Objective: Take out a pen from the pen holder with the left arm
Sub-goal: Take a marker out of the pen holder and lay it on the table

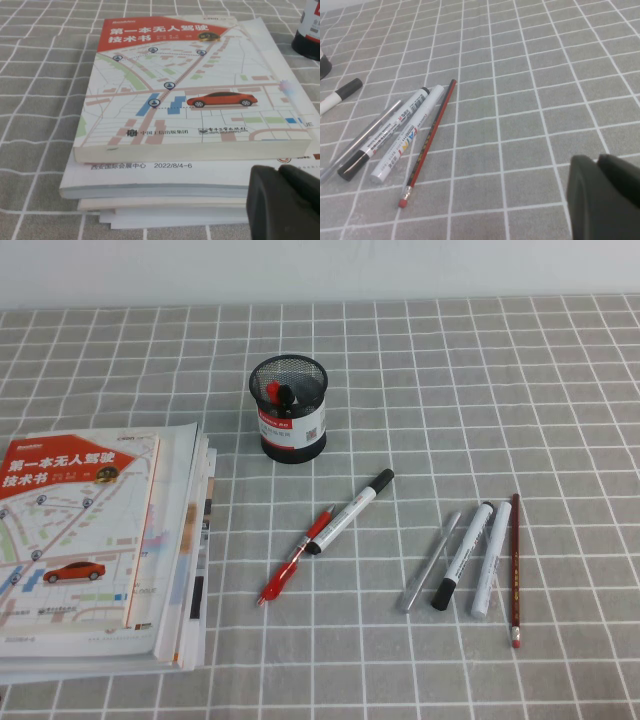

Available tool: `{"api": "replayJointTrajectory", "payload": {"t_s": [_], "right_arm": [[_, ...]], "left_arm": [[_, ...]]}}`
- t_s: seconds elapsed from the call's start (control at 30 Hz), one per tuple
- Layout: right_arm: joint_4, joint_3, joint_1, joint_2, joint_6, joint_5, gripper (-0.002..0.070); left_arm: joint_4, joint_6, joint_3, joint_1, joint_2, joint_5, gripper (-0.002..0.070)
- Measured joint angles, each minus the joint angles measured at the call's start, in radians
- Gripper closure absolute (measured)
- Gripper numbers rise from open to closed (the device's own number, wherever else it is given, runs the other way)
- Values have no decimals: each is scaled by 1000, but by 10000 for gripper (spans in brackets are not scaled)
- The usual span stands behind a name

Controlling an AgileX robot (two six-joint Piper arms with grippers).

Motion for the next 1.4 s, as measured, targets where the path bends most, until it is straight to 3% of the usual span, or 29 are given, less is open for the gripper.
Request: {"api": "replayJointTrajectory", "payload": {"t_s": [1.13,1.23,1.4], "right_arm": [[0,0,0,0,0,0,689],[0,0,0,0,0,0,689],[0,0,0,0,0,0,689]], "left_arm": [[35,-2,0,0,0,-7,677],[-51,-40,0,0,0,-58,677],[-354,-157,0,0,0,-175,677]]}}
